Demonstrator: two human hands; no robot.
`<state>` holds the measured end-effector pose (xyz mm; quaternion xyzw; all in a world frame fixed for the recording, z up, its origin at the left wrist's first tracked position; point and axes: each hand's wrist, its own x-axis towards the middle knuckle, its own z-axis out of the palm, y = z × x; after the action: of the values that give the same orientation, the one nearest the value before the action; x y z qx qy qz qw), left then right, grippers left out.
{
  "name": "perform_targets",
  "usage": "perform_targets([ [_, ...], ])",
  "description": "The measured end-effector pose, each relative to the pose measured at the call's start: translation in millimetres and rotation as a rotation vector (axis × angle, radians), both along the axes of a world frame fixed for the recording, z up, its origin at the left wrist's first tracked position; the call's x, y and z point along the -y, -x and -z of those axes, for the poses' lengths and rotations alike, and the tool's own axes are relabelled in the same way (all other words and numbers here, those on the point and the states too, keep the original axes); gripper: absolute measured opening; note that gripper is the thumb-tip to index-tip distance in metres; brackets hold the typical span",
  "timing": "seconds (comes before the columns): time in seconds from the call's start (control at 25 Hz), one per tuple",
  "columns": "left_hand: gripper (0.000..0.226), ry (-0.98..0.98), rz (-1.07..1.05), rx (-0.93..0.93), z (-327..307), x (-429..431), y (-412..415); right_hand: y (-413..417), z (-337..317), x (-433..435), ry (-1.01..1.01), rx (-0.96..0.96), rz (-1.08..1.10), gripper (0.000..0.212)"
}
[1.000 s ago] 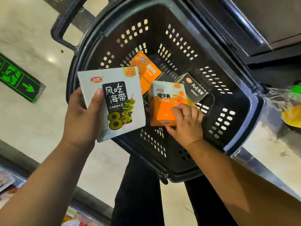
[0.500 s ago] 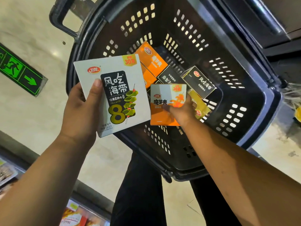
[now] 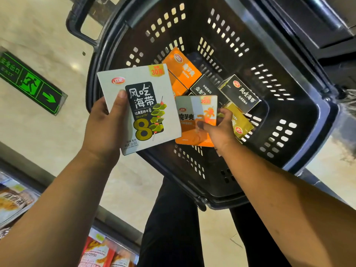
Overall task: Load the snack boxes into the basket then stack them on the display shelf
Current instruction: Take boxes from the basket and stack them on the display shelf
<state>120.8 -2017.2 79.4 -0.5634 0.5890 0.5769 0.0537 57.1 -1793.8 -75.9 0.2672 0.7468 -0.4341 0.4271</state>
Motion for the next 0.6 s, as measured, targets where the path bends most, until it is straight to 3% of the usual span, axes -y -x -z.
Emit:
perform_targets([
  [0.24,0.027,-0.007,0.049,-0.038,-5.5,-2.2,0.5,10.5,-49.9,-12.7,0.081,-0.025,0.098,0.063],
  [0.36,0.045,0.001,0.120,-0.001,-24.9,-6.7,3.1,14.7,-106.2,-25.6,0.125,-0.017,0.140,0.060],
  [0.6,0.040,-0.113,0.196,-0.008,-122.6,-18.5,-5.1,11.3,-266.8,-68.4,0.172,-0.097,0.188,0.068],
])
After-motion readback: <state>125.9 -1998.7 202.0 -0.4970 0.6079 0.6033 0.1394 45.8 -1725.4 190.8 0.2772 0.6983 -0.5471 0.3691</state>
